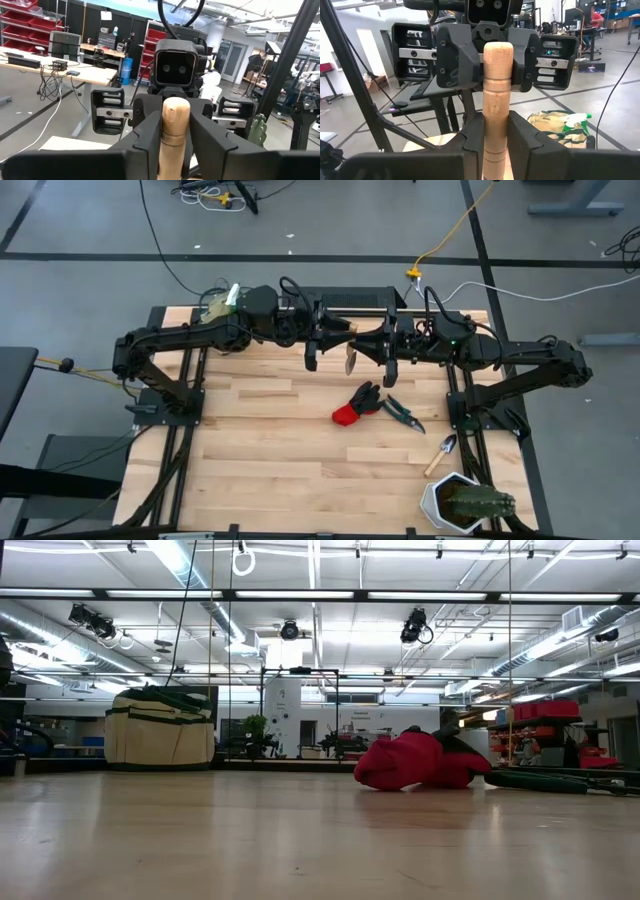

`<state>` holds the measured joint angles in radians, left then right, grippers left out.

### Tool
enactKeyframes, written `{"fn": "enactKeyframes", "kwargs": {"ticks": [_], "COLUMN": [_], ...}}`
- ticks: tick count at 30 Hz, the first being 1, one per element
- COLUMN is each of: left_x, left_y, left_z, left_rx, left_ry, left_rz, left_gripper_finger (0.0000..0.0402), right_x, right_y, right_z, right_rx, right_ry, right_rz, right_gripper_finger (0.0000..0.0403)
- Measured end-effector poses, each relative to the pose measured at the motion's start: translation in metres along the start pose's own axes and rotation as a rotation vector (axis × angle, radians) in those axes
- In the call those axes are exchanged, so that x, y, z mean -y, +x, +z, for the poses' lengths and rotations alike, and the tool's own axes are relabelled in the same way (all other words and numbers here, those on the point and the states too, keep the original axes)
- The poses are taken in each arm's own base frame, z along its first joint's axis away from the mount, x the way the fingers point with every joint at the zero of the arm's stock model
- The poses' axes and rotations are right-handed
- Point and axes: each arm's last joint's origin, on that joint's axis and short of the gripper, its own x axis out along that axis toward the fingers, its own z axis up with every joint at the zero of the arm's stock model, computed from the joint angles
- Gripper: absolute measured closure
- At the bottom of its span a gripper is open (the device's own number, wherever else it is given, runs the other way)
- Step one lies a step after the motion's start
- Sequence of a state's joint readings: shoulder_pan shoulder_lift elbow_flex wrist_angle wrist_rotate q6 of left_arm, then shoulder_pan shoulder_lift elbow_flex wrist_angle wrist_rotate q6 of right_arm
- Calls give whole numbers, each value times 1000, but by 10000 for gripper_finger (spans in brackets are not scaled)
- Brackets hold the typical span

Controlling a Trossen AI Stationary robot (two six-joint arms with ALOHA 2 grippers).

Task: Pick & Place Garden tools in Gardening bag
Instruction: Put the top trowel into the gardening bag

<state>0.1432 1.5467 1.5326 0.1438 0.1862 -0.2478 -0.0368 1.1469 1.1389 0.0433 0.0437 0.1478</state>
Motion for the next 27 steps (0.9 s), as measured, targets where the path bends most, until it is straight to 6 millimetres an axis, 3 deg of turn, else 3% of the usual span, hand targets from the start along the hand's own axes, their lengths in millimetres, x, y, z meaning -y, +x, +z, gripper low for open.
{"fn": "enactKeyframes", "kwargs": {"ticks": [7,19,27], "left_x": [0,0,0], "left_y": [0,0,0], "left_z": [0,0,0], "left_rx": [0,0,-2], "left_ry": [30,34,34], "left_rz": [0,-2,-4], "left_gripper_finger": [320,326,326], "right_x": [0,0,0], "right_y": [0,0,0], "right_z": [0,0,0], "right_rx": [0,0,0], "right_ry": [1,0,0], "right_rz": [-1,-1,-3], "right_gripper_finger": [346,345,303]}}
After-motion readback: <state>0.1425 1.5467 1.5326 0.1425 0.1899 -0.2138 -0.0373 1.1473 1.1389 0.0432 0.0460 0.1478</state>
